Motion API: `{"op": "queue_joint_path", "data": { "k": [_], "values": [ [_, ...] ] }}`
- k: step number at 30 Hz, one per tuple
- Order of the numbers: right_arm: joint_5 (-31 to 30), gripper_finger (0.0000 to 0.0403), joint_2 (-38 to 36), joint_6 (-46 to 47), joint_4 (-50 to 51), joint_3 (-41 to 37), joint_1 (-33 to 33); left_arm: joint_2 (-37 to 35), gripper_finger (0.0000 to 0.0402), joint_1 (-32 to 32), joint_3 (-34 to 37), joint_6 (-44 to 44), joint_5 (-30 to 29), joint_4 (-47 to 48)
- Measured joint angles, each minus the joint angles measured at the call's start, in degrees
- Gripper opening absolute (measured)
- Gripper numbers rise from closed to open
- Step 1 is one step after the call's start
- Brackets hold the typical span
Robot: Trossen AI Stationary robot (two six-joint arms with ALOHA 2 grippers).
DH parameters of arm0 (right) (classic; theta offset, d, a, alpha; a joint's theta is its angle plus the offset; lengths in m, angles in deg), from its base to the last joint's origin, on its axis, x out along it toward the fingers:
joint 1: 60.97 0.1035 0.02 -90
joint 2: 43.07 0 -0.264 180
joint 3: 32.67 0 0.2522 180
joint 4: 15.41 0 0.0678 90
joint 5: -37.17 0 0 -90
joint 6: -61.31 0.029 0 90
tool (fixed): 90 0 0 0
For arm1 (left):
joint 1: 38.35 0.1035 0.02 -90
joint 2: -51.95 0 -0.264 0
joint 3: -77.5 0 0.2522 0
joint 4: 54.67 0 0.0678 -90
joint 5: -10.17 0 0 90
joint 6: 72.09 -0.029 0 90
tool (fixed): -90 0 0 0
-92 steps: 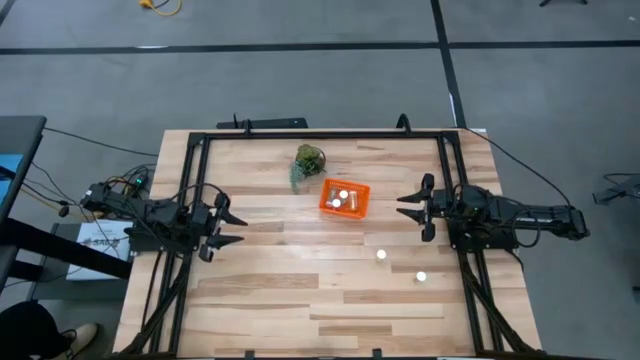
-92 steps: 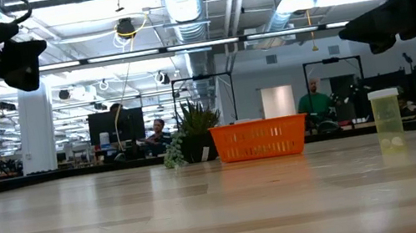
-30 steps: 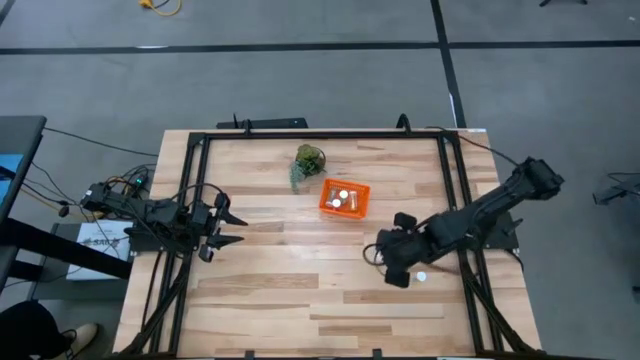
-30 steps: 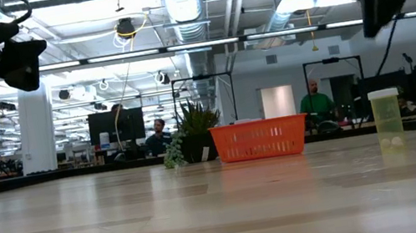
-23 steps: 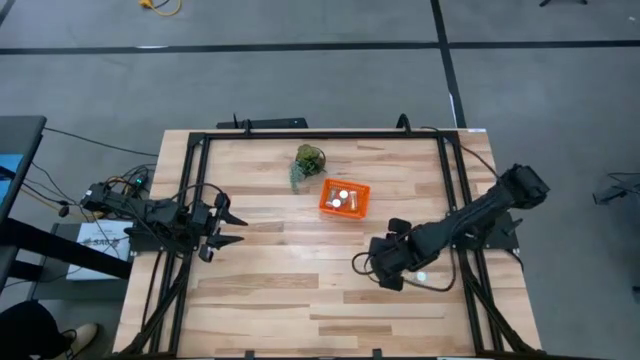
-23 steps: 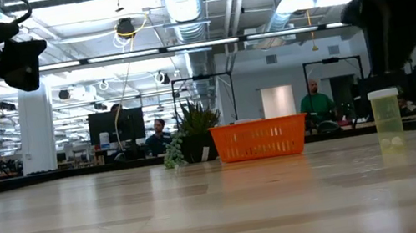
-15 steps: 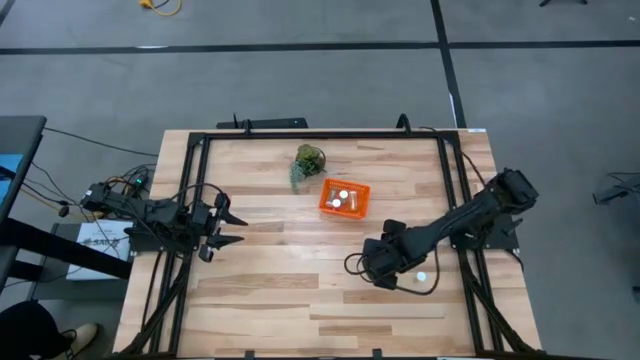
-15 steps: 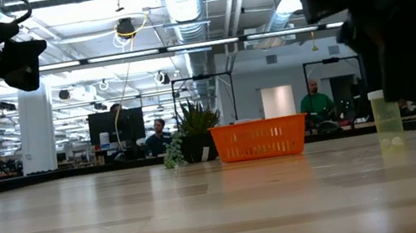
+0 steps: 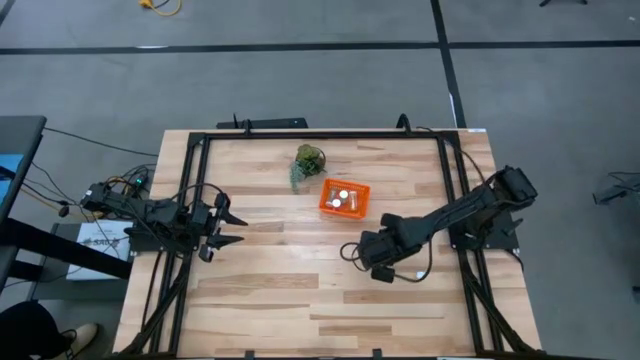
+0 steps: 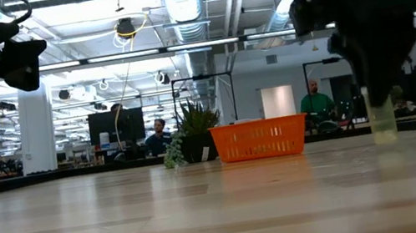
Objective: Pick and place pill bottles into a basket
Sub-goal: Put the yellow pill bottle into the orange basket
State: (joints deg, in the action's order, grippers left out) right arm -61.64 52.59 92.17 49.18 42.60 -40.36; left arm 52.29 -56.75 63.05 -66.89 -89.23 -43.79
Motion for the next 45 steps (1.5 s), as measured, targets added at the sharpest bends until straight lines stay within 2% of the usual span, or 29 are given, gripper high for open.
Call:
{"op": "queue_joint_path", "data": {
  "k": [4, 10, 13, 19, 29, 38, 45],
  "values": [
    [-0.02, 0.0092, -4.26, -2.43, 0.64, 0.76, -2.13, 0.00, 0.0180, 0.00, 0.00, 0.00, 0.00, -0.02],
    [-1.04, 0.0116, -10.42, -9.06, 1.43, 3.87, -7.35, 0.00, 0.0180, 0.00, 0.00, 0.01, 0.00, -0.02],
    [-1.69, 0.0116, -11.48, -14.68, 0.56, 5.52, -11.67, 0.00, 0.0180, 0.00, 0.00, 0.01, 0.00, -0.03],
    [-0.74, 0.0105, -9.72, -26.25, -2.65, 7.30, -20.32, -0.01, 0.0180, 0.00, 0.00, 0.00, 0.00, -0.04],
    [4.27, 0.0114, -2.46, -34.31, -3.47, 7.19, -29.66, -0.01, 0.0180, 0.00, 0.00, -0.01, -0.02, -0.05],
    [4.48, 0.0118, 4.61, -37.41, -3.82, 7.17, -34.24, 0.00, 0.0180, 0.00, 0.00, 0.00, -0.02, -0.04],
    [4.55, 0.0155, 6.07, -38.28, -3.94, 7.28, -34.49, 0.00, 0.0180, -0.02, 0.00, 0.00, -0.02, -0.04]
  ]
}}
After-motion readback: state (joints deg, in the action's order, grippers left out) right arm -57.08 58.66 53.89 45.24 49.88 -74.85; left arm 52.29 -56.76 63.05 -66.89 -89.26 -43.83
